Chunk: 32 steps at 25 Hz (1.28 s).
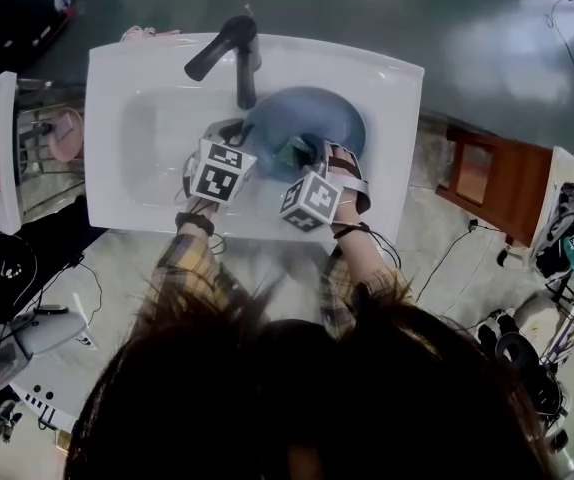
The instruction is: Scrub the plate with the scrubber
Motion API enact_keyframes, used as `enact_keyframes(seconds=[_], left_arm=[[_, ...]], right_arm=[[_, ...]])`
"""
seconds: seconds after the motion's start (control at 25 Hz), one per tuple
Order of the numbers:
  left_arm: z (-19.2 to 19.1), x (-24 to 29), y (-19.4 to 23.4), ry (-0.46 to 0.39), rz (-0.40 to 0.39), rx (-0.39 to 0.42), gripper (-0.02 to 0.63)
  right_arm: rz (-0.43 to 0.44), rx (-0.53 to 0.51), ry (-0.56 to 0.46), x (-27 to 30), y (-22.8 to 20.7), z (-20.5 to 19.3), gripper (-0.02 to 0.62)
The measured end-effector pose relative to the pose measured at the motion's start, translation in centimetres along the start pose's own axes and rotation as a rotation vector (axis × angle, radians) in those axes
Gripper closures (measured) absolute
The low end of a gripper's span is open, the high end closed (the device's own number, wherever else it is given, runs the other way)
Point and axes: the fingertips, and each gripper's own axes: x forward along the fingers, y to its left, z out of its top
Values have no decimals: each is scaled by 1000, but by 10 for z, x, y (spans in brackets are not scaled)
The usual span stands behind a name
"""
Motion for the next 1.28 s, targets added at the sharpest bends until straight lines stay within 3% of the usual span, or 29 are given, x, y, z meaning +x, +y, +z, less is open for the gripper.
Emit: enact_keyframes(seconds=[0.56,0.88,1.28], left_arm=[[-6,2,3,6,1,-18,561],[-4,-1,0,19,42,15,558],[15,-18,11,-9,54,-17,518]], right_arm=[[-82,15,60,-10,-42,-24,488],[-170,99,-10,-30,-85,-3,486],[-195,187,-93,-63,-105,17,489]])
